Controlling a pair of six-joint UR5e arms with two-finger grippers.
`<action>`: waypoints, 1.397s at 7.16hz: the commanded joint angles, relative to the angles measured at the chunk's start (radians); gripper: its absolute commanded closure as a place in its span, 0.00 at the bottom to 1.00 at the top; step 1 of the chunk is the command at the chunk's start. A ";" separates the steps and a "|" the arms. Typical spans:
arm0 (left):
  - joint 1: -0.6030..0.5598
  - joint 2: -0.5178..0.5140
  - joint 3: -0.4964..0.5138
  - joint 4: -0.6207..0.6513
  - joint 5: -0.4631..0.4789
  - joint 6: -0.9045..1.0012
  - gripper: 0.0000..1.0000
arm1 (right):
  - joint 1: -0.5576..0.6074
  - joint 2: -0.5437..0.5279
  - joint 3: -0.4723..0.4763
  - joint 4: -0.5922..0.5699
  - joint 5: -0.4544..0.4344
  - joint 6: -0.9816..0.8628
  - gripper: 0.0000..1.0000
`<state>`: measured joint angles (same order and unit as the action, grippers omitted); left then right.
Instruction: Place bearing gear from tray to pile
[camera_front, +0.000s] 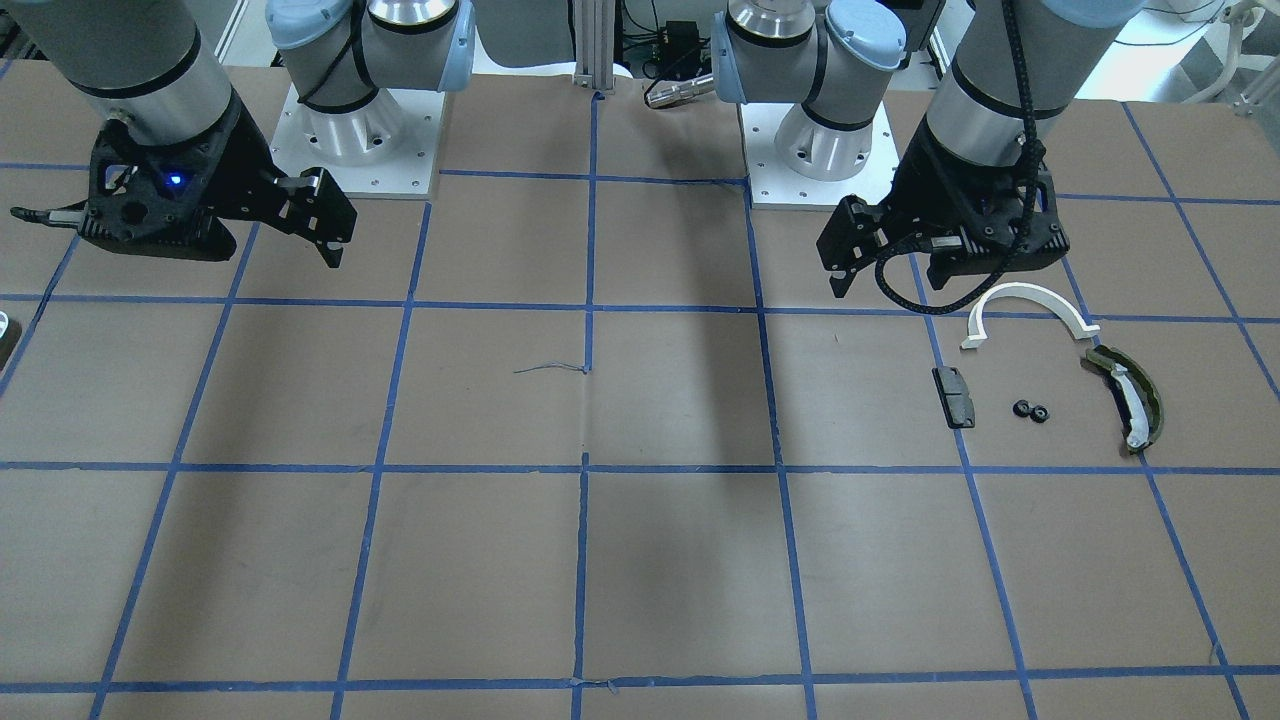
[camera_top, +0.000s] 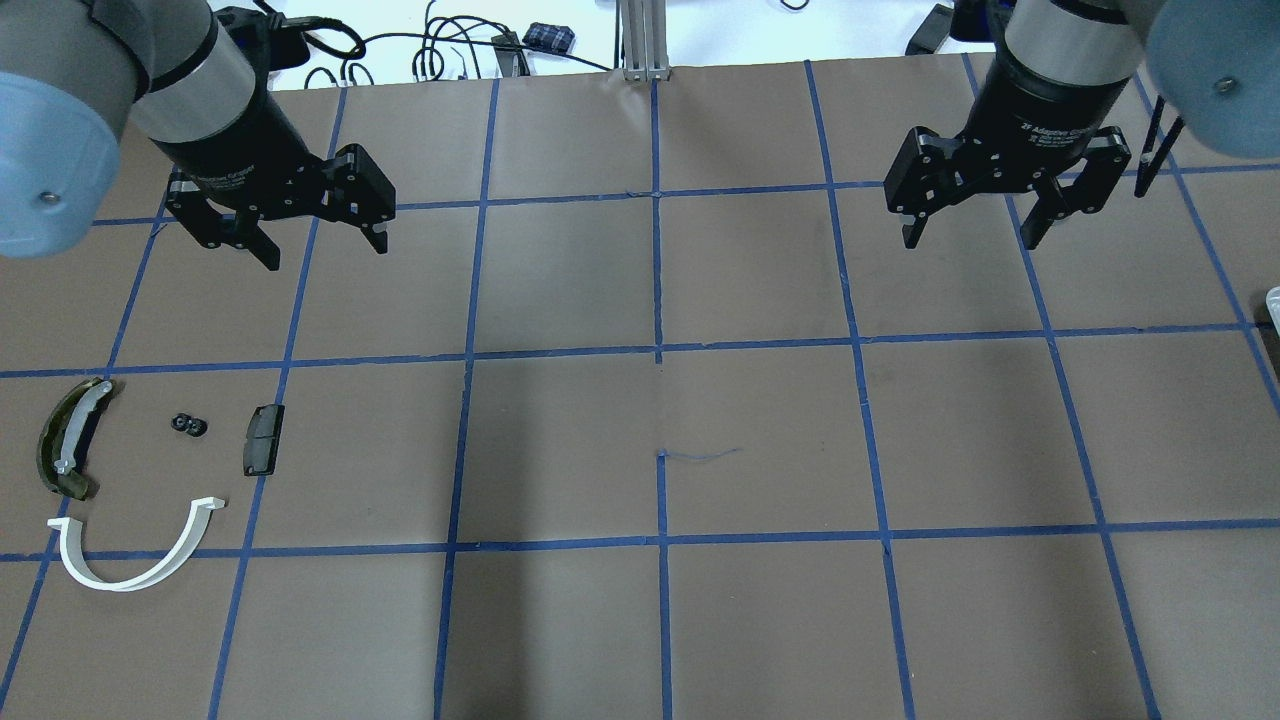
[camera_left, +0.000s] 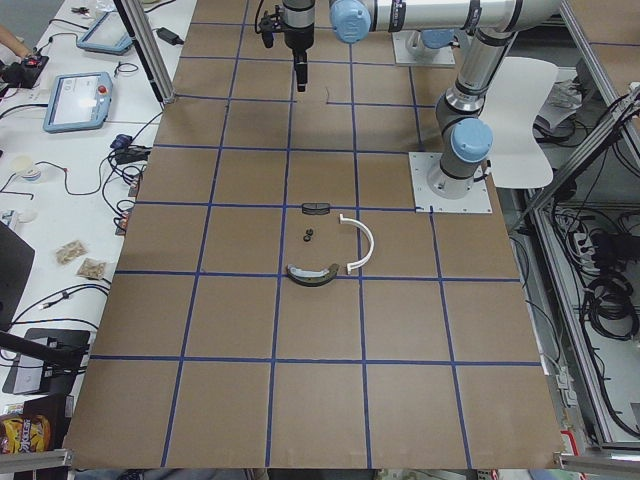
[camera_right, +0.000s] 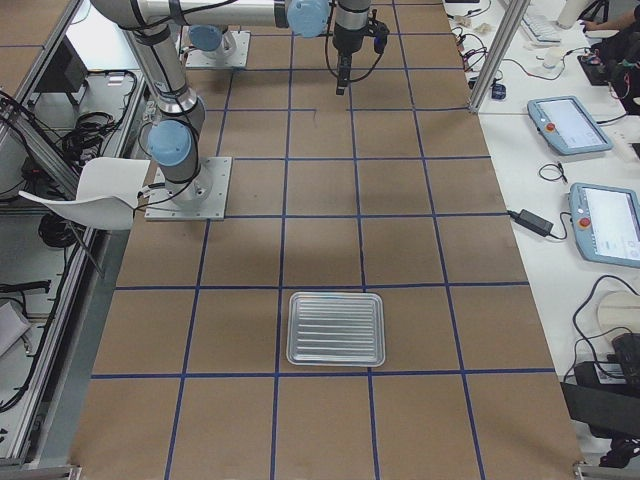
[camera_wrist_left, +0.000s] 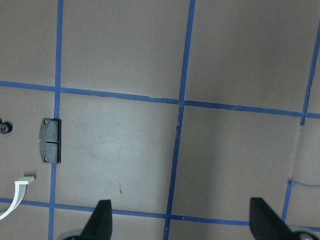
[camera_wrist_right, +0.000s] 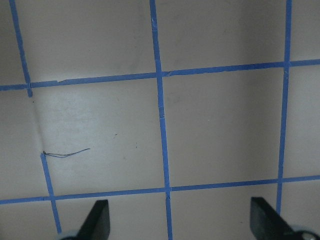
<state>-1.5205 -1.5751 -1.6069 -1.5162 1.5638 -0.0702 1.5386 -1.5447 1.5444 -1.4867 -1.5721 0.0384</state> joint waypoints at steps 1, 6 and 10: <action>0.003 -0.003 0.002 0.004 -0.002 0.000 0.01 | 0.000 0.000 0.000 -0.001 -0.002 0.000 0.00; 0.010 -0.003 0.004 0.020 -0.004 0.001 0.00 | 0.000 0.000 0.002 -0.001 -0.008 0.003 0.00; 0.016 -0.003 0.018 0.025 -0.030 0.004 0.00 | 0.000 0.000 0.000 -0.001 -0.006 0.003 0.00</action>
<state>-1.5086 -1.5757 -1.5982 -1.4919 1.5359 -0.0676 1.5386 -1.5447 1.5454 -1.4880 -1.5783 0.0413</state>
